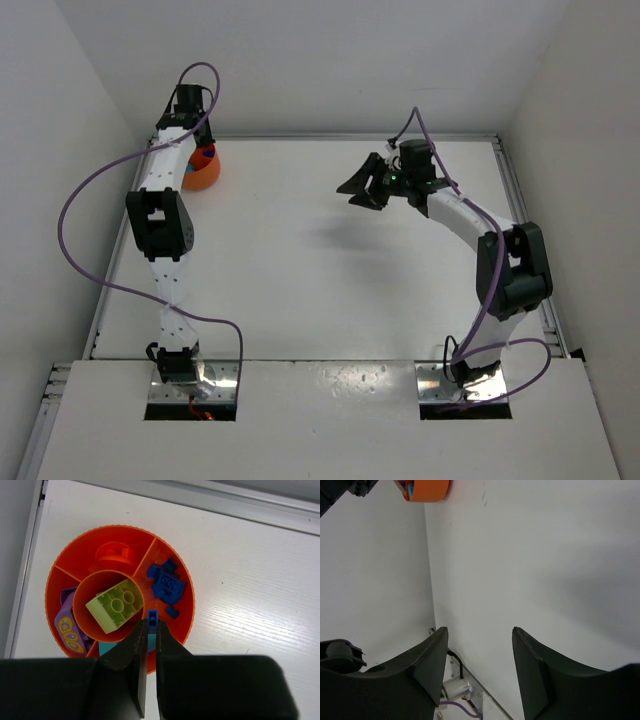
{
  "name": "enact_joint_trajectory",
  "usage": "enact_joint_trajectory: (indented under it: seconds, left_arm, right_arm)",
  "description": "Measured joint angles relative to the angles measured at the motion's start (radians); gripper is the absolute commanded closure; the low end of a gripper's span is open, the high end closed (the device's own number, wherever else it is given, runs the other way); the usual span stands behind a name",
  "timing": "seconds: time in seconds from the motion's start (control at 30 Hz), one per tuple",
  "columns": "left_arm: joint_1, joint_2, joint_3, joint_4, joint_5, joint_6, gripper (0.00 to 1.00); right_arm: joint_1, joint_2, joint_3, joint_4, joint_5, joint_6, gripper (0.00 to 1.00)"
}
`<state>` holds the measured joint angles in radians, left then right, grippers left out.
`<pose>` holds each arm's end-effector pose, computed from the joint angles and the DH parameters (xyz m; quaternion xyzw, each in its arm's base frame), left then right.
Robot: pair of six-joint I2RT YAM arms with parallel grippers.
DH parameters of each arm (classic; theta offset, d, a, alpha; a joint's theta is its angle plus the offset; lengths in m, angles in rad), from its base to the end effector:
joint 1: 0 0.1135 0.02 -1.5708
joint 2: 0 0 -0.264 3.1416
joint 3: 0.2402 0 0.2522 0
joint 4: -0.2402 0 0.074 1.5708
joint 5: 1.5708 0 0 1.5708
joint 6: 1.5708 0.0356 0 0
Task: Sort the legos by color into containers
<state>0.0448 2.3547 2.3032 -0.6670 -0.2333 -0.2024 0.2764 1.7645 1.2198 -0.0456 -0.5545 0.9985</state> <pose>0.5350 0.0322 0.2763 -0.1592 0.8915 0.0733 0.4176 0.3778 0.1267 0.2389 0.1792 0.8393 0.4636 0.2202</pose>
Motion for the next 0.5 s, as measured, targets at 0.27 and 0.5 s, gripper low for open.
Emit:
enact_joint_trajectory:
  seconds: [0.27,0.5]
  left_arm:
    - [0.0,0.005,0.004,0.024,0.001,0.0,0.84]
    - [0.0,0.036,0.039,0.046,0.002,0.01,0.57]
  right_arm:
    - [0.0,0.003,0.0,0.009,-0.007,0.0,0.46]
    - [0.0,0.003,0.0,0.016,-0.007,0.001,0.46]
